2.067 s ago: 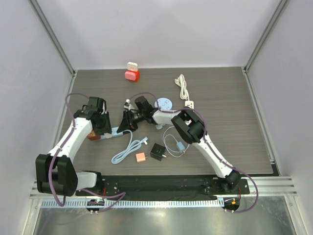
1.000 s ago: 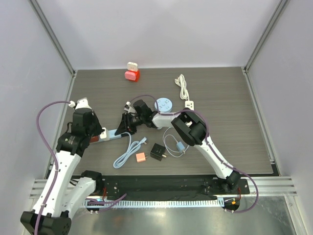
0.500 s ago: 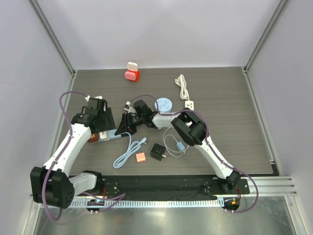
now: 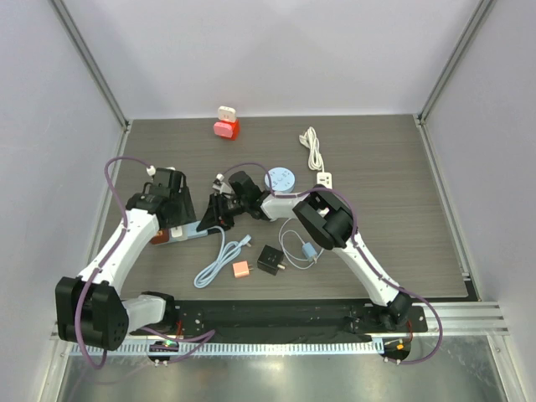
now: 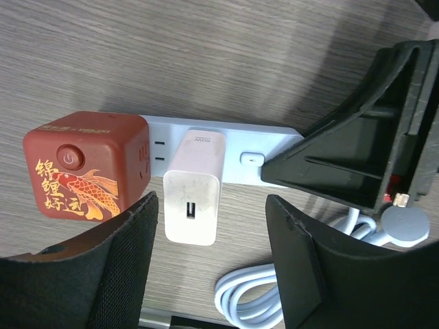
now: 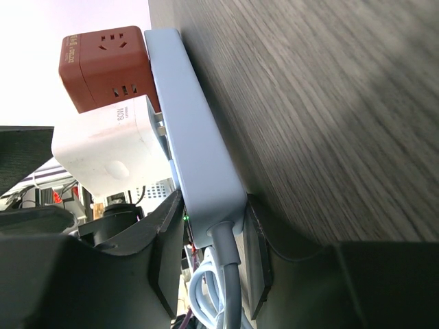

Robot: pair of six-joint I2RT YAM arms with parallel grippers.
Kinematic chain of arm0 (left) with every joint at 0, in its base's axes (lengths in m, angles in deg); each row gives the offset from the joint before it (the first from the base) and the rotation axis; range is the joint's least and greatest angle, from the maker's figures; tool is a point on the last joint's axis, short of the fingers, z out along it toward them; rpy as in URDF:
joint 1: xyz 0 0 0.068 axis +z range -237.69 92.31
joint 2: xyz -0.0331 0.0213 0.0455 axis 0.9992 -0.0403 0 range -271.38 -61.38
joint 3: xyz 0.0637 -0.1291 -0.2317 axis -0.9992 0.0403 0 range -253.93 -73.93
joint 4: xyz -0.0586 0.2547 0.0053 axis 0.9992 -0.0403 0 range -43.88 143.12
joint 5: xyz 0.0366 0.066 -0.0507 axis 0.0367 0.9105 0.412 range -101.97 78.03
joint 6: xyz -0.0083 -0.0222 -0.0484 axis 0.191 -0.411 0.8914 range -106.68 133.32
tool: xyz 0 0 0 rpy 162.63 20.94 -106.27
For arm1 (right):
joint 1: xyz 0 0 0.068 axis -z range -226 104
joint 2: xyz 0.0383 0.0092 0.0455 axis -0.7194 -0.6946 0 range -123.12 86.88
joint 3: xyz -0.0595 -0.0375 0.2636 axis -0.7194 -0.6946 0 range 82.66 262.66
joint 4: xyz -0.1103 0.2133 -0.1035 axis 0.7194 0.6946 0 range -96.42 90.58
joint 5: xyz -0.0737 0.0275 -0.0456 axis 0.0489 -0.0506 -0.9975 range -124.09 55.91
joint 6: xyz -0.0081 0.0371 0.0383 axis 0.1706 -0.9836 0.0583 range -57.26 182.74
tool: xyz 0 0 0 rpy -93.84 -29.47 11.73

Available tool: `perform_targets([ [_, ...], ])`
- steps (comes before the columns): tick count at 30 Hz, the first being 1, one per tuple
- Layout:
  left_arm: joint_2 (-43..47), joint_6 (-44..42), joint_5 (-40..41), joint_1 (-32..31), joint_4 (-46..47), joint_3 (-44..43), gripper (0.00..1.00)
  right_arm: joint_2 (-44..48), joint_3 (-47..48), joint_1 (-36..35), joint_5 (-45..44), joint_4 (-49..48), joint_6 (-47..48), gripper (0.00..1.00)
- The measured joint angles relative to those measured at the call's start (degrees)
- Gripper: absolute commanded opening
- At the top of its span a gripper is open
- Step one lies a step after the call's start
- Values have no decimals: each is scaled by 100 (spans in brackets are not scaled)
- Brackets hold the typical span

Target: Pull the plug off the socket

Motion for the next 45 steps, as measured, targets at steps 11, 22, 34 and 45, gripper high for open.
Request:
perform_targets([
  [11, -549, -20, 2, 17, 94, 92, 60, 0, -9, 0, -2, -17, -52, 1],
  [22, -511, -109, -201, 240, 258, 190, 17, 0, -31, 0, 0, -96, -83, 1],
  [34, 15, -146, -361, 498, 258, 306, 0, -85, -190, 0, 61, -686, -529, 1],
  [45, 1049, 87, -1167, 610, 317, 409, 0, -87, -83, 0, 55, -455, -437, 1],
])
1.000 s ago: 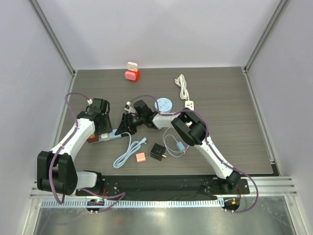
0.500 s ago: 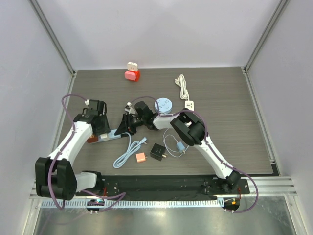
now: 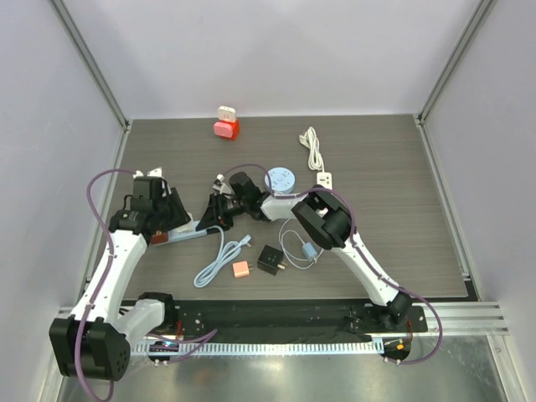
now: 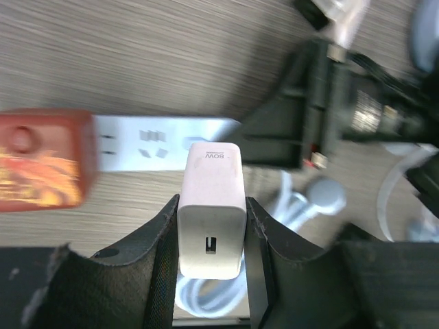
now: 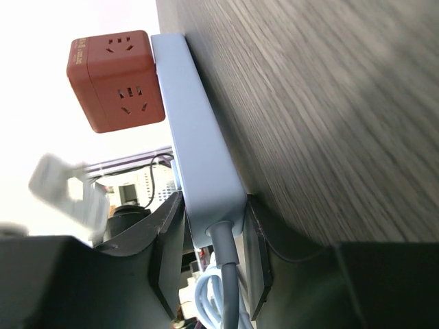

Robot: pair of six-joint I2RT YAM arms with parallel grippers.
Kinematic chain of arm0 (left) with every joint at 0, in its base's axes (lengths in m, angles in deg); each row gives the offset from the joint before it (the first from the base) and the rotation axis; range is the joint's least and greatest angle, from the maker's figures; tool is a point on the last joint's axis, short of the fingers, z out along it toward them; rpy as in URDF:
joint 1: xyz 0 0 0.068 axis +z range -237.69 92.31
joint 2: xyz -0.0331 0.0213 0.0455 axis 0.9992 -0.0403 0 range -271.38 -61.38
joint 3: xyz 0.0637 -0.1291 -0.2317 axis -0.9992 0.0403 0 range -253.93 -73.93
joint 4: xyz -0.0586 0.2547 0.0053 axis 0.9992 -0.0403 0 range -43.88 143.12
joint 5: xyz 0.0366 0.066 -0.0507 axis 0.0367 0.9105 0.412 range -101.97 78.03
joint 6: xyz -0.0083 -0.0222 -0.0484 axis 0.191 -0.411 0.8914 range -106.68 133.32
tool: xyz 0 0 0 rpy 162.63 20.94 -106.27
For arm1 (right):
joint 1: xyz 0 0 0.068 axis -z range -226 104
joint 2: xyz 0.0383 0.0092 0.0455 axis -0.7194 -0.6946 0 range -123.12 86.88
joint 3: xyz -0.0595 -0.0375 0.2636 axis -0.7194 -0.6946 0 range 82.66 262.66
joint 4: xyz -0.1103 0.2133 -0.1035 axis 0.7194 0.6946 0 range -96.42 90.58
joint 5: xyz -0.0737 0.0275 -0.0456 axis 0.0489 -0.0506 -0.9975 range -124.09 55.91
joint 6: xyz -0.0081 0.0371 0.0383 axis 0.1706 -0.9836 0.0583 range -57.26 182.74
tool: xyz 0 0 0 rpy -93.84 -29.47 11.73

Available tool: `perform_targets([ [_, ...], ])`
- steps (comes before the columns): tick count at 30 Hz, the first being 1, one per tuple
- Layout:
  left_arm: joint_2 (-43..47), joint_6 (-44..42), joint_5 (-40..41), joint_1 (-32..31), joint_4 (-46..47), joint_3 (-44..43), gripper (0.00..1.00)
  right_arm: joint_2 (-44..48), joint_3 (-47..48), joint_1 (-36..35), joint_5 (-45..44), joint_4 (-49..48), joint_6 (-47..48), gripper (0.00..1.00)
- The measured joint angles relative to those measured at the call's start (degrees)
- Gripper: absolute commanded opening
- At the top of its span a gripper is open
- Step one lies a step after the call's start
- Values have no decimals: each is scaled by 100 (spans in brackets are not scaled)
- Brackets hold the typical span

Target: Pull the plug off the socket

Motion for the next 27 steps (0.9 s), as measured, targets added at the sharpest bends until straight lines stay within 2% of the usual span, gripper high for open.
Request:
perform_targets([
  [6, 693, 382, -1569, -31, 42, 131, 0, -44, 315, 9, -13, 511, 282, 1],
  [9, 1296, 632, -2417, -103, 188, 490, 0, -72, 396, 11, -4, 605, 330, 1],
  [12, 1528, 942, -2903, -350, 214, 857, 0, -72, 409, 11, -4, 632, 350, 1],
  [16, 1451, 1434, -2957, -981, 457, 1167, 0, -72, 411, 11, -4, 645, 354, 1],
  [22, 1167, 1989, -2354, -1904, 962, 1316, 0, -72, 409, 11, -4, 645, 352, 1],
  [27, 695, 2199, -1803, -2236, 1425, 1322, 0, -72, 391, 11, 2, 610, 352, 1],
])
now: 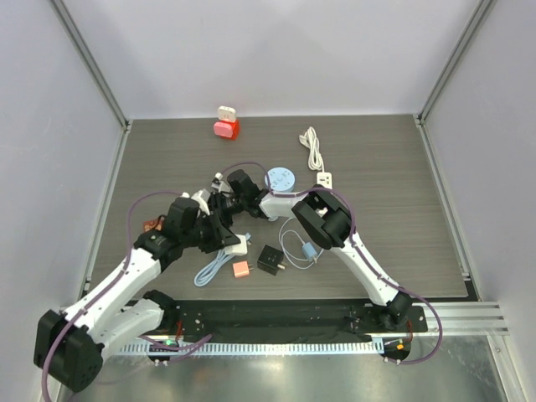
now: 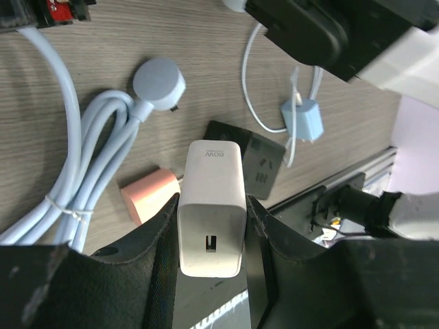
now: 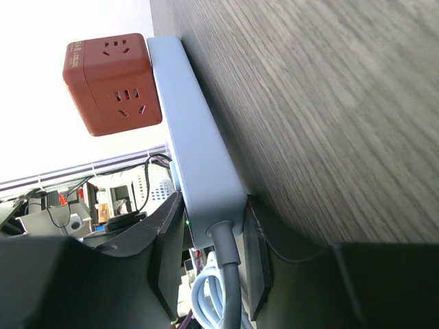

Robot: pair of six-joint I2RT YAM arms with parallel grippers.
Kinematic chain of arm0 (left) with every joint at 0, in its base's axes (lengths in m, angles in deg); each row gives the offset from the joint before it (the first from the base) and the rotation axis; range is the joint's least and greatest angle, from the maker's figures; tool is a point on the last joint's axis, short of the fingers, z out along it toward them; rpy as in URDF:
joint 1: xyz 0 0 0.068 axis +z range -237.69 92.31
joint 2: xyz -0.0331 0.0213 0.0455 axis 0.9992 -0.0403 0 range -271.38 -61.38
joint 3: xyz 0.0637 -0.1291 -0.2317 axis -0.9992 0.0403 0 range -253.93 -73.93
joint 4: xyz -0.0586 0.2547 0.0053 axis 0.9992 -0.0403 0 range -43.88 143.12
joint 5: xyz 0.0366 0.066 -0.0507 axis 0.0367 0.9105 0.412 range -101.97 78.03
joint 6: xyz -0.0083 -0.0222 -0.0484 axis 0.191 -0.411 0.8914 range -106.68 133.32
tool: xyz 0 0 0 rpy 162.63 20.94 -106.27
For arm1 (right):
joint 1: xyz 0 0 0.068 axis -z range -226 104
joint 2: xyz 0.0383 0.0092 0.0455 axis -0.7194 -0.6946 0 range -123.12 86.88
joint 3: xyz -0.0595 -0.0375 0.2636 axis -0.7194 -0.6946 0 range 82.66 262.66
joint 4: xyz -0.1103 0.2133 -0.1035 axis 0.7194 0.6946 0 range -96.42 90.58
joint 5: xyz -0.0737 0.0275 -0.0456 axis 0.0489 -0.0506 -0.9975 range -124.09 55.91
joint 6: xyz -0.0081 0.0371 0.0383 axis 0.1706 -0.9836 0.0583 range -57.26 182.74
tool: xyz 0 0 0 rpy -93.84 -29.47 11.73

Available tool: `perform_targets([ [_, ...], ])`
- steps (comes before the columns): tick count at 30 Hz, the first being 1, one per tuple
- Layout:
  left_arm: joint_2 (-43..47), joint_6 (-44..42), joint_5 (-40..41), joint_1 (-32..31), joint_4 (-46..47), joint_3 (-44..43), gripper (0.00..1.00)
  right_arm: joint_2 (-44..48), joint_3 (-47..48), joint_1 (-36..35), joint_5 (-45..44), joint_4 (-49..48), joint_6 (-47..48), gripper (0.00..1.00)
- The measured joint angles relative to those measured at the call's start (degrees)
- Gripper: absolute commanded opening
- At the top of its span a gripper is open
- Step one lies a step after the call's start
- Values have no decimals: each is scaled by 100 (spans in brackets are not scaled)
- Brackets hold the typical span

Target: Pull the plug off the socket

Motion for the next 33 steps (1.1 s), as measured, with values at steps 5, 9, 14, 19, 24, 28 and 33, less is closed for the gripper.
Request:
perform_targets([
  [5, -660, 101, 286, -238, 343, 0, 0, 0, -35, 0, 11, -70, -2, 1],
  [9, -957, 186, 328, -400, 638, 0, 0, 0, -55, 0, 15, -111, -2, 1],
  [14, -1480, 352, 378, -785, 905, 0, 0, 0, -70, 0, 20, -151, -4, 1],
  [19, -1814, 452, 404, -1045, 931, 4, 0, 15, -203, 0, 24, -372, -50, 1],
  [24, -1987, 494, 348, -1060, 1034, -31, 32, 17, -260, 0, 31, -509, -94, 1],
  [28, -2057, 422, 376, -1062, 837, -160, 63, 17, -260, 0, 31, -507, -85, 1],
  [33, -1672, 184, 798, -1060, 157, -579, 71, 22, -260, 0, 31, -503, -46, 1],
])
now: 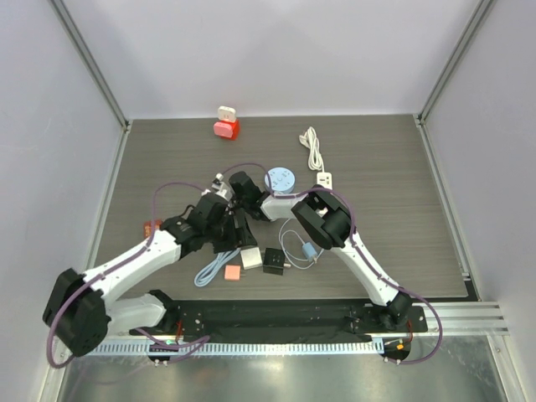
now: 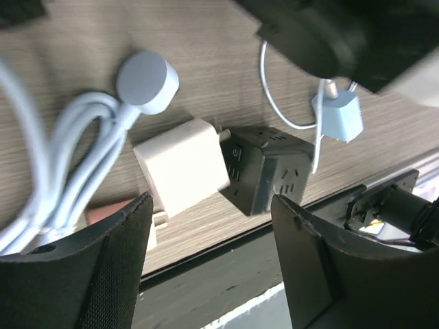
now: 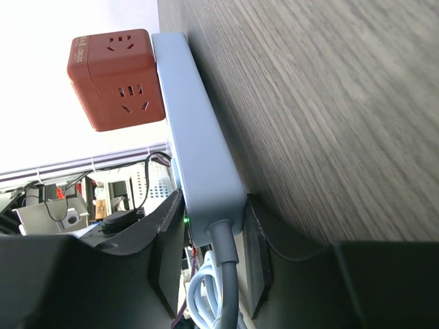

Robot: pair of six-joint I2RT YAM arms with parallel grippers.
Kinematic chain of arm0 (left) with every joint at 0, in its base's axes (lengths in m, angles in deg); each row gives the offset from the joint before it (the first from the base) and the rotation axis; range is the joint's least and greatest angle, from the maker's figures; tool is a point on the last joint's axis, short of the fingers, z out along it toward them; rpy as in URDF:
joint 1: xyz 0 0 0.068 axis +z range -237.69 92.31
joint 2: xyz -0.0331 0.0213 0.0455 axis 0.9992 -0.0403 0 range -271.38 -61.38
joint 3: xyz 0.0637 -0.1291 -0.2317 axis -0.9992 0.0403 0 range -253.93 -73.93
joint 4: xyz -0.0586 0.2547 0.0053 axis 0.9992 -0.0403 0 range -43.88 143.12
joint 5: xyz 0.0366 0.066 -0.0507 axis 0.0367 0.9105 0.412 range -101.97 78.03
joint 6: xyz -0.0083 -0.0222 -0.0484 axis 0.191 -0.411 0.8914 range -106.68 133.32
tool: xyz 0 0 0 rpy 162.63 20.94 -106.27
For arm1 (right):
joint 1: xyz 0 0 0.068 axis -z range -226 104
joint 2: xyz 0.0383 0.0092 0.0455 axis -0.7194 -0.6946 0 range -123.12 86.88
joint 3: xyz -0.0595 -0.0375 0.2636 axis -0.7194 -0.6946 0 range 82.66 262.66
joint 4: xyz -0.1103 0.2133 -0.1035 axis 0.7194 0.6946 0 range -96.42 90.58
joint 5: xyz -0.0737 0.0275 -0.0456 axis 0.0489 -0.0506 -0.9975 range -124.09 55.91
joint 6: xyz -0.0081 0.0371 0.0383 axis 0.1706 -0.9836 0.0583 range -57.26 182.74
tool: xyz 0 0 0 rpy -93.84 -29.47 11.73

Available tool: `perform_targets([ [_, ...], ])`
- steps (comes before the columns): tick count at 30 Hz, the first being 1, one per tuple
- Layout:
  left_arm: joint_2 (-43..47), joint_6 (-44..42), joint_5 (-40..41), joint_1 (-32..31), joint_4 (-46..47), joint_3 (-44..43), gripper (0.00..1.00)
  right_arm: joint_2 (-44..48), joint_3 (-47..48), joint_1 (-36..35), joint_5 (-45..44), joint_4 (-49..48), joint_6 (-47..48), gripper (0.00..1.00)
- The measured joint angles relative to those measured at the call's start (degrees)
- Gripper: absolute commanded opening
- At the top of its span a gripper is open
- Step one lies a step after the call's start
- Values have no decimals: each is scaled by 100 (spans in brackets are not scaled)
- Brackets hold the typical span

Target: Pull the plug off the socket

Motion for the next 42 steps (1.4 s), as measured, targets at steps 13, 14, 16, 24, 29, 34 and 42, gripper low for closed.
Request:
perform_targets([
  [13, 1401, -1180, 1930, 1698, -2551, -1462, 83, 4, 0, 0, 2, 9, 68, 1],
  [14, 1412, -1207, 2094, 1902, -2662, -1488, 83, 4, 0, 0, 2, 9, 68, 1],
  [16, 1375, -1255, 2312, 2194, -2841, -1502, 82, 4, 0, 0, 4, 7, 68, 1],
  [24, 518, -1464, 2579, 2977, -2962, -1493, 84, 4, 0, 13, 66, -11, 188, 1],
  [29, 431, -1475, 2789, 3051, -2953, -1451, 84, 4, 22, 131, 247, 103, 372, 1],
  [34, 402, -1591, 2988, 3077, -2879, -1397, 84, 4, 76, 306, 520, 369, 608, 1],
  [42, -153, -1967, 3095, 3143, -2629, -1392, 76, 4, 133, 385, 634, 577, 883, 1],
])
